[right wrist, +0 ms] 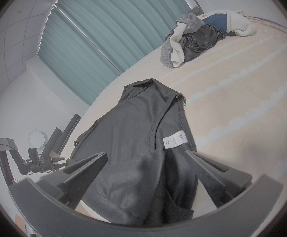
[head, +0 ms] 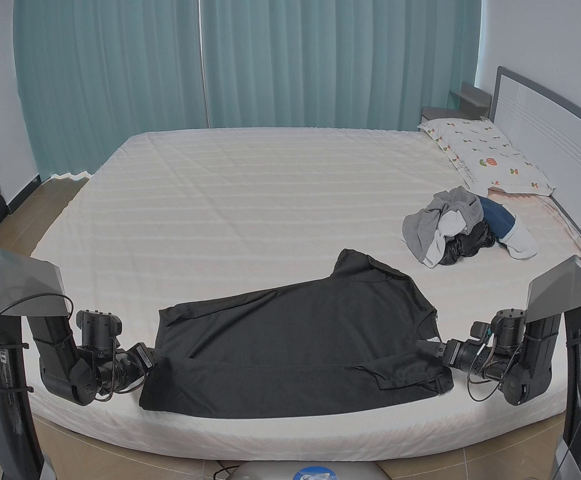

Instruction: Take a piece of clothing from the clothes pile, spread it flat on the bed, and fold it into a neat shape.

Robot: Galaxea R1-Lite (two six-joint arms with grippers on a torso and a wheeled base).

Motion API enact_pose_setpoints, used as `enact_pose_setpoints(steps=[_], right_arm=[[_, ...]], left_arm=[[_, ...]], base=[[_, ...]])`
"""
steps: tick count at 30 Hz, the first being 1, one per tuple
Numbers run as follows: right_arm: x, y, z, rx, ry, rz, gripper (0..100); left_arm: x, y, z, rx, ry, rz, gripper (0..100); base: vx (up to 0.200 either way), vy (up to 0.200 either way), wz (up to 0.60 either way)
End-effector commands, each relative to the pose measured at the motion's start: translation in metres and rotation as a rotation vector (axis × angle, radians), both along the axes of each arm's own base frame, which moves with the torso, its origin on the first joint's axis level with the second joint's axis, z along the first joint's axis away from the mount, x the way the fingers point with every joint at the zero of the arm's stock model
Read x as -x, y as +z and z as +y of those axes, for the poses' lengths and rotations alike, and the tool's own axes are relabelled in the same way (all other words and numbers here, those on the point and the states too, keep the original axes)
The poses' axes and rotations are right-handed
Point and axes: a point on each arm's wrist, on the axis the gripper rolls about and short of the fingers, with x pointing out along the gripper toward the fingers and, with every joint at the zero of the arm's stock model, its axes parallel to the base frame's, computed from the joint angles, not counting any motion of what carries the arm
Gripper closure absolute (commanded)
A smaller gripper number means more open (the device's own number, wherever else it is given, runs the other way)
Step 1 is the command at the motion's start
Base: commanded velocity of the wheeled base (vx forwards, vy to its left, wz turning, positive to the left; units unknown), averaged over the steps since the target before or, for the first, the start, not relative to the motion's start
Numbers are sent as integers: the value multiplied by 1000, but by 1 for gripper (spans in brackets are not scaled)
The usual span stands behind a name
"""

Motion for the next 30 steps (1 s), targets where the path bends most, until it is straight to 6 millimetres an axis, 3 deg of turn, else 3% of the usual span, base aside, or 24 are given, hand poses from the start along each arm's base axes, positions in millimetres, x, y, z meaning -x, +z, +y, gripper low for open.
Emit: enact_pose_setpoints(steps=[1,19,30], right_arm=[[12,14,-4,31,9,-19,0],[45,21,-13,309,153,-71,0],[53,11,-14,434,187,-54,0]], left_arm=[[-1,1,0,17,10,-6,0],[-1,-1,0,25,4,-26,0],[-1,-1,0,25,4,-23,0]], base=[[0,0,0],[0,0,0],[-164,0,0]])
